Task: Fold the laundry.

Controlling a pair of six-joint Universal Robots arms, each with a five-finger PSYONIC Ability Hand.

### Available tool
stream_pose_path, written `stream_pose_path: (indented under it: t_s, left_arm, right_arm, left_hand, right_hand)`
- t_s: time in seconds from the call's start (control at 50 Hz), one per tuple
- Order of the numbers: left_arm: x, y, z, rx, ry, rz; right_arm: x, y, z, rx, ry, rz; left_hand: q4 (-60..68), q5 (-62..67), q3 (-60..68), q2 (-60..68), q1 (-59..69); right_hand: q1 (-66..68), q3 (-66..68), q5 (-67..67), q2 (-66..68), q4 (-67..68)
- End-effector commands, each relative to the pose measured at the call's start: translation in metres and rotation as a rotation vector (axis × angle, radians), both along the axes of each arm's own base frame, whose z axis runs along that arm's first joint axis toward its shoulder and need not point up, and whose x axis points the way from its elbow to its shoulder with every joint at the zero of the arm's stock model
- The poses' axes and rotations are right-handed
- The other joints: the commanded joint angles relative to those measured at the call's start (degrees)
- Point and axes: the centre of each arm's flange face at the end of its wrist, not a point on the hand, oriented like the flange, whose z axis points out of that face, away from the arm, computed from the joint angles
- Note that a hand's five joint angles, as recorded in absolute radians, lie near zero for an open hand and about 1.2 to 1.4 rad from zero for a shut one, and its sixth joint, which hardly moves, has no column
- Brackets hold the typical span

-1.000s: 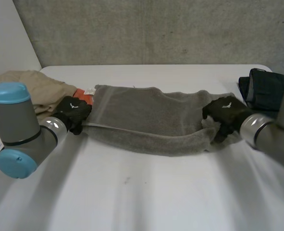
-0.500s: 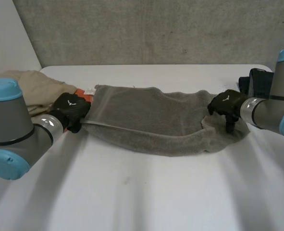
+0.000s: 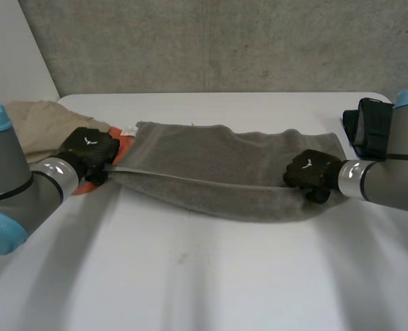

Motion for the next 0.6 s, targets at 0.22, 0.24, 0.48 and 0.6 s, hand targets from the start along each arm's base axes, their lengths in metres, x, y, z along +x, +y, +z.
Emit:
stream_pose_path:
  t_s: [0.22, 0.24, 0.48, 0.6]
  left_arm:
    - [0.028, 0.114, 0.008, 0.462, -0.164, -0.11]
    - [0.028, 0.119, 0.007, 0.477, -0.17, -0.127]
    - [0.01, 0.067, -0.002, 0.269, -0.207, -0.106]
    - [-0.014, 0.02, 0.007, 0.152, -0.168, -0.092]
  right_arm:
    - [-0.092, 0.103, 0.045, 0.095, 0.28, -0.227]
    - [-0.092, 0.108, 0.043, 0.109, 0.293, -0.216]
    - [-0.072, 0.075, 0.023, -0.044, 0.172, -0.307]
    - [-0.066, 0.03, 0.018, -0.137, 0.102, -0.365]
  left_hand:
    - [11.55, 13.22, 11.97, 11.69, 13.72]
    - [11.55, 13.22, 11.97, 11.69, 13.72]
    - [11.55, 13.22, 11.97, 11.69, 13.72]
    - [11.55, 13.22, 11.97, 11.69, 13.72]
  right_hand:
    - [15.42, 12.28, 13.04, 12.76, 11.75]
    - [15.42, 12.28, 13.04, 12.76, 11.75]
    - [15.42, 12.28, 13.04, 12.76, 11.75]
    - [15.42, 12.28, 13.04, 12.76, 11.75]
